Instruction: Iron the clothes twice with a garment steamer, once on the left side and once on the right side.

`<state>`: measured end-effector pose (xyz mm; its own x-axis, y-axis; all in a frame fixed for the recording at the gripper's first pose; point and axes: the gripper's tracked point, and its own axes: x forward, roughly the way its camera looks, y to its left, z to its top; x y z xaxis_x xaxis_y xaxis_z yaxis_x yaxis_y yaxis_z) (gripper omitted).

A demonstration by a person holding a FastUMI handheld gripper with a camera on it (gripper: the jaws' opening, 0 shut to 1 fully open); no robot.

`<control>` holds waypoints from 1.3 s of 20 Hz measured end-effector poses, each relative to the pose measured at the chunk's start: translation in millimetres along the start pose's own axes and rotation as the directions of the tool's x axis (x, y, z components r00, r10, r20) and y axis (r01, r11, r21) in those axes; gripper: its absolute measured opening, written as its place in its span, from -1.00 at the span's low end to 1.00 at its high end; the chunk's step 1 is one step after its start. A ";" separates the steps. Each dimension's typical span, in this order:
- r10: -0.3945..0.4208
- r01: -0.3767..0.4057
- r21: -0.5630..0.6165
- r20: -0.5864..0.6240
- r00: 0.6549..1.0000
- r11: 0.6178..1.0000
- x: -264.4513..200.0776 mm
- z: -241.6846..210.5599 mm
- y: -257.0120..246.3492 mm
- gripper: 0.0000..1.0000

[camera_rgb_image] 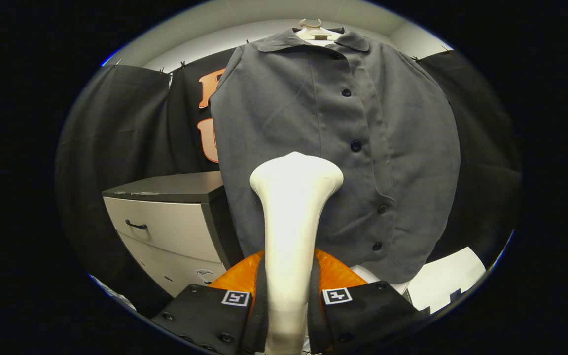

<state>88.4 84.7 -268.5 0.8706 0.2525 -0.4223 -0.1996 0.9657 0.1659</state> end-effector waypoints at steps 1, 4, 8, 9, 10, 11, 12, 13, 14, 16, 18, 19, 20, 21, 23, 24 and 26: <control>-0.003 0.003 0.001 -0.006 1.000 1.000 0.5 -3.3 -1.0 -0.21; -0.008 0.008 0.006 -0.027 1.000 1.000 0.3 -15.7 -3.2 -0.21; -0.015 0.015 0.010 -0.050 0.999 1.000 1.6 -33.1 -5.9 -0.21; -0.015 0.016 0.010 -0.055 0.998 1.000 1.7 -36.9 -5.8 -0.21; -0.016 0.017 0.008 -0.061 0.998 1.000 1.0 -41.1 -5.6 -0.21; -0.018 0.018 0.008 -0.067 0.998 1.000 0.5 -45.3 -5.8 -0.21; -0.017 0.017 0.010 -0.074 0.997 1.000 0.6 -48.1 -5.2 -0.21; -0.013 0.014 0.014 -0.078 0.997 1.000 -0.9 -51.1 -4.6 -0.21; -0.010 0.011 0.018 -0.077 0.997 1.000 -4.3 -53.5 -4.0 -0.21; 0.000 0.001 0.017 -0.063 0.998 1.000 -12.8 -50.4 -2.1 -0.21; 0.007 -0.006 0.012 -0.048 0.999 1.000 -20.3 -42.3 -0.9 -0.21; 0.010 -0.009 0.014 -0.037 0.999 1.000 -23.2 -35.7 -0.8 -0.21; 0.013 -0.012 0.019 -0.022 1.000 1.000 -27.6 -28.0 -0.4 -0.21; 0.016 -0.015 0.027 -0.004 1.000 1.000 -30.9 -18.3 -0.6 -0.21; 0.013 -0.014 0.034 0.036 0.999 0.999 -38.8 3.1 -3.7 -0.21; 0.011 -0.014 0.037 0.056 0.998 0.999 -42.1 14.4 -6.2 -0.21; 0.009 -0.014 0.045 0.096 0.995 0.999 -49.3 40.7 -12.3 -0.21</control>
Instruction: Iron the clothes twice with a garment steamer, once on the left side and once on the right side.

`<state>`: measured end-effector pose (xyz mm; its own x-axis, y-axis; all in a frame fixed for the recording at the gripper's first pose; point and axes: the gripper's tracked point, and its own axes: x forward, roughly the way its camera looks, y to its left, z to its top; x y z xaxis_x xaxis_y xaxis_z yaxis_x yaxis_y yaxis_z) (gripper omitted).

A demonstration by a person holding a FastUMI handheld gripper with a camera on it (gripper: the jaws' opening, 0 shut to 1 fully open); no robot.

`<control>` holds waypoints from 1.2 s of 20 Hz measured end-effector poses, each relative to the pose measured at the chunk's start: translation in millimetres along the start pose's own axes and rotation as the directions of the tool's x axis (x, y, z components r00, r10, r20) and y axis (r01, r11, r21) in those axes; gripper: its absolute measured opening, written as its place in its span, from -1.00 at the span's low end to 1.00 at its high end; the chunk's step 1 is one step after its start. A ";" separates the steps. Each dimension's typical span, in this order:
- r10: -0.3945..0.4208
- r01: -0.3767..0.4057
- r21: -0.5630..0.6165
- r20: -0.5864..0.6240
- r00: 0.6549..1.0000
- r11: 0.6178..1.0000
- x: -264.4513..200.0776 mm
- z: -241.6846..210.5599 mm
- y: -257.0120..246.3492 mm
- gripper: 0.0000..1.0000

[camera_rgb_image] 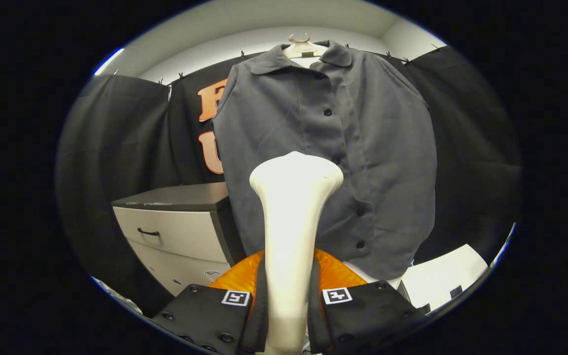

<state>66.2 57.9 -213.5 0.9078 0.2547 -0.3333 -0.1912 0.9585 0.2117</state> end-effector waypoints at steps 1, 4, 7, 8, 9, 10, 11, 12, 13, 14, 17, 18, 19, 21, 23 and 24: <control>-0.003 0.003 0.006 0.024 1.000 1.000 -2.1 13.4 -3.5 -0.21; -0.017 0.017 0.007 0.088 0.996 1.000 -10.0 50.8 -15.7 -0.21; -0.041 0.043 -0.012 0.140 0.989 0.999 -14.5 81.4 -31.9 -0.21; -0.046 0.049 -0.014 0.154 0.987 0.999 -15.5 90.1 -37.8 -0.21; -0.051 0.054 -0.014 0.166 0.985 0.998 -16.4 98.9 -43.1 -0.21; -0.055 0.059 -0.014 0.177 0.983 0.998 -18.9 107.0 -47.6 -0.21; -0.061 0.065 -0.015 0.186 0.981 0.998 -18.9 114.0 -52.5 -0.21; -0.068 0.073 -0.021 0.195 0.979 0.997 -18.4 120.5 -57.5 -0.21; -0.076 0.083 -0.025 0.201 0.977 0.996 -16.5 126.9 -63.1 -0.21; -0.086 0.093 -0.028 0.201 0.976 0.995 -14.5 135.0 -68.7 -0.21; -0.094 0.100 -0.021 0.186 0.978 0.995 -2.9 147.2 -81.3 -0.21; -0.091 0.096 -0.016 0.185 0.978 0.995 3.5 151.0 -83.8 -0.21; -0.091 0.095 -0.013 0.187 0.978 0.995 8.8 154.3 -86.9 -0.21; -0.095 0.099 -0.012 0.190 0.977 0.995 19.3 161.0 -95.4 -0.21; -0.100 0.103 -0.009 0.190 0.977 0.995 28.9 164.1 -104.0 -0.21; -0.105 0.107 -0.002 0.190 0.976 0.994 32.9 165.8 -109.3 -0.21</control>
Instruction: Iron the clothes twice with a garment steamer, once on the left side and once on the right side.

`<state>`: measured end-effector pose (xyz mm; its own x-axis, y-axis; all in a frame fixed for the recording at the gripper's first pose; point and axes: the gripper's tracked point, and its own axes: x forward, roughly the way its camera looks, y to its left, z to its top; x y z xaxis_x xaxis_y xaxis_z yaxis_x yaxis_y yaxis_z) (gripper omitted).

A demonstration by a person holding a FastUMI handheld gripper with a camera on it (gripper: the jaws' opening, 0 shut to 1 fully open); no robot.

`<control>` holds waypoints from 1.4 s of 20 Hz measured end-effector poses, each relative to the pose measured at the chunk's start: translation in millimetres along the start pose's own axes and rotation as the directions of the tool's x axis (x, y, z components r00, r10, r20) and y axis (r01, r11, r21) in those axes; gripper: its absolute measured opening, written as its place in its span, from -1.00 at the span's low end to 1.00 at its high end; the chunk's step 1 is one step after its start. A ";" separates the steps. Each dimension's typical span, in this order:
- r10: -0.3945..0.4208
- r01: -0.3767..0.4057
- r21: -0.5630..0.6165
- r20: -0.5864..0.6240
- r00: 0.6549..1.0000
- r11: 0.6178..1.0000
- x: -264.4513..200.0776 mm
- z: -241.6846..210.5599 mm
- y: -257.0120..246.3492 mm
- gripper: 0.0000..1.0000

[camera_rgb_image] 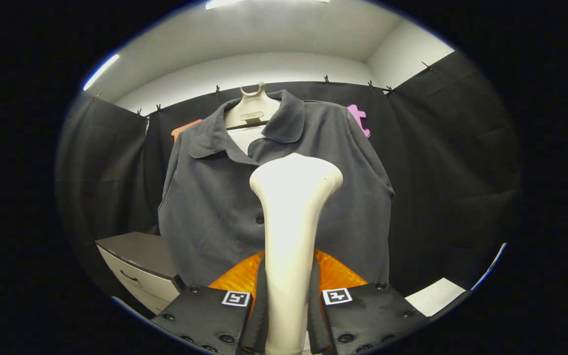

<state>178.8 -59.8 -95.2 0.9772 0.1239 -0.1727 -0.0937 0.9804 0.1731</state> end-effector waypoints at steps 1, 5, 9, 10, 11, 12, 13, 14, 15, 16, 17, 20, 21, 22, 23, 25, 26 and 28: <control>-0.006 0.006 0.007 -0.001 1.000 1.000 5.7 -0.8 -5.6 -0.21; -0.020 0.020 0.024 -0.017 1.000 1.000 26.4 -7.2 -21.1 -0.21; -0.017 0.018 0.031 -0.027 0.999 0.999 38.0 -13.1 -25.4 -0.21; -0.014 0.015 0.030 -0.028 0.999 0.999 37.7 -14.8 -25.4 -0.21; -0.013 0.014 0.029 -0.026 1.000 0.999 38.2 -15.0 -25.7 -0.21; -0.013 0.014 0.027 -0.027 1.000 1.000 36.9 -16.4 -25.9 -0.21; -0.014 0.015 0.024 -0.027 1.000 1.000 36.1 -18.5 -26.4 -0.21; -0.016 0.016 0.021 -0.028 0.999 1.000 35.2 -21.1 -27.1 -0.21; -0.018 0.018 0.019 -0.033 0.999 1.000 34.7 -25.1 -27.2 -0.21; -0.018 0.018 0.016 -0.043 0.999 1.000 31.9 -30.1 -27.5 -0.21; -0.019 0.020 0.016 -0.052 0.998 1.000 28.8 -36.0 -28.2 -0.21; -0.025 0.027 0.016 -0.081 0.996 1.000 19.4 -54.5 -28.6 -0.21; -0.027 0.029 0.016 -0.092 0.995 0.999 17.1 -61.5 -29.3 -0.21; -0.028 0.030 0.015 -0.102 0.994 0.999 14.0 -66.9 -29.1 -0.21; -0.030 0.032 0.015 -0.111 0.993 0.999 11.1 -72.8 -29.7 -0.21; -0.040 0.043 0.014 -0.129 0.991 0.999 4.0 -84.9 -32.6 -0.21; -0.045 0.048 0.018 -0.137 0.989 0.999 0.5 -90.2 -34.7 -0.21; -0.052 0.059 0.035 -0.156 0.986 0.998 -6.7 -102.4 -38.2 -0.21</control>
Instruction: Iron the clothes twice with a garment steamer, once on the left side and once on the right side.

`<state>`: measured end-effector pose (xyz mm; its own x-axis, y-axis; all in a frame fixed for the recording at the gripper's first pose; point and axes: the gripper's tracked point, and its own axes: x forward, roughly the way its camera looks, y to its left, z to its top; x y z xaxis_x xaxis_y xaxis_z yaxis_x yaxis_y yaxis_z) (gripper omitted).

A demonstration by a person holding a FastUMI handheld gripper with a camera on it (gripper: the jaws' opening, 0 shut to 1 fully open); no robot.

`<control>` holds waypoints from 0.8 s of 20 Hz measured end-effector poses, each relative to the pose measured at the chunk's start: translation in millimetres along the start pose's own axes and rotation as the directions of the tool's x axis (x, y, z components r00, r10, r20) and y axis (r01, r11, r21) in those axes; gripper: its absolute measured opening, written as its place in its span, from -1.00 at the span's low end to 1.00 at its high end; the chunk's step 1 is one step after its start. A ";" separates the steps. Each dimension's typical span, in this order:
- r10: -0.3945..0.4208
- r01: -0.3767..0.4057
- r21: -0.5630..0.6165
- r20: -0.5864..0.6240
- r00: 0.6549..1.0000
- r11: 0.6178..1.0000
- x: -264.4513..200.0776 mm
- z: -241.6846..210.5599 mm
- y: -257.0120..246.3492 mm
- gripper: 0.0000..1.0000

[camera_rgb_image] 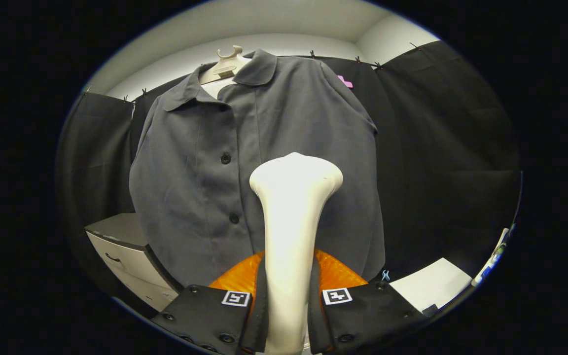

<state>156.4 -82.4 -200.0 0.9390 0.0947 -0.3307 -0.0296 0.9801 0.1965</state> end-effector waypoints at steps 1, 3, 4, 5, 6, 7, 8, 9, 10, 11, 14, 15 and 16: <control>-0.004 0.004 0.007 -0.011 1.000 1.000 -1.4 -5.9 -2.0 -0.21; -0.016 0.017 0.014 -0.030 0.999 1.000 -3.4 -19.7 -7.7 -0.21; -0.020 0.021 0.018 -0.040 0.999 1.000 -3.9 -26.4 -10.9 -0.21; -0.024 0.025 0.024 -0.051 0.998 0.999 -4.6 -32.8 -13.9 -0.21; -0.029 0.031 0.031 -0.062 0.998 0.999 -7.4 -40.3 -17.1 -0.21; -0.034 0.037 0.039 -0.074 0.997 0.999 -8.6 -48.4 -20.1 -0.21; -0.038 0.042 0.045 -0.085 0.996 0.998 -8.4 -55.3 -23.0 -0.21; -0.043 0.048 0.051 -0.096 0.994 0.998 -8.4 -62.2 -25.3 -0.21; -0.047 0.053 0.057 -0.105 0.993 0.997 -10.1 -69.8 -27.3 -0.21; -0.050 0.058 0.063 -0.115 0.992 0.996 -12.1 -76.7 -28.8 -0.21; -0.059 0.071 0.075 -0.151 0.987 0.995 -15.3 -100.0 -35.5 -0.21; -0.060 0.074 0.080 -0.161 0.985 0.994 -16.2 -106.5 -36.3 -0.21; -0.061 0.077 0.087 -0.169 0.984 0.993 -17.1 -112.1 -38.1 -0.21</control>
<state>103.0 -101.7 -305.3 0.8674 0.0628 -0.4936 0.0722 0.9656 0.2498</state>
